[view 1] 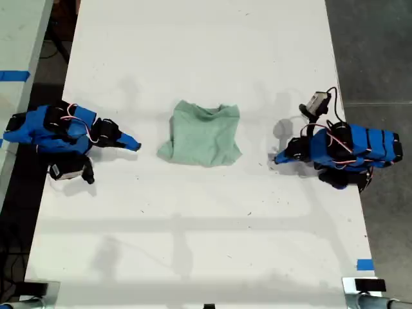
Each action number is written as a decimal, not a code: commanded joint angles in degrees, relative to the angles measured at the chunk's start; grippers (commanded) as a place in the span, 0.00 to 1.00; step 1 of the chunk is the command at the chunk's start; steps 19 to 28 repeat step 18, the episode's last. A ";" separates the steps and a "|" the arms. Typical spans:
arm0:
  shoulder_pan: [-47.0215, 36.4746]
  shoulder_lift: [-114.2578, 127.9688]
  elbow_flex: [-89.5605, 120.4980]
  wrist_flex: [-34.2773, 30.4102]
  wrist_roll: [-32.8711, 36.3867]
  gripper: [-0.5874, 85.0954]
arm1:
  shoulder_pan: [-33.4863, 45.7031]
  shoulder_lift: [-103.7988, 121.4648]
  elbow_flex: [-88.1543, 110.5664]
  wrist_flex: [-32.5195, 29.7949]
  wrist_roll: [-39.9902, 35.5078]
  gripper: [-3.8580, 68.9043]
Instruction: Fold t shirt
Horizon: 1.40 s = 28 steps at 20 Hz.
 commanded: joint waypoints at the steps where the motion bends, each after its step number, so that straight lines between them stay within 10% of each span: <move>1: -2.11 1.49 0.97 0.18 0.62 0.01 | 1.93 0.00 0.00 -0.70 -1.76 0.06; 28: -2.64 1.49 3.16 -0.44 1.67 0.01 | 5.98 0.00 3.34 -3.25 -5.19 0.08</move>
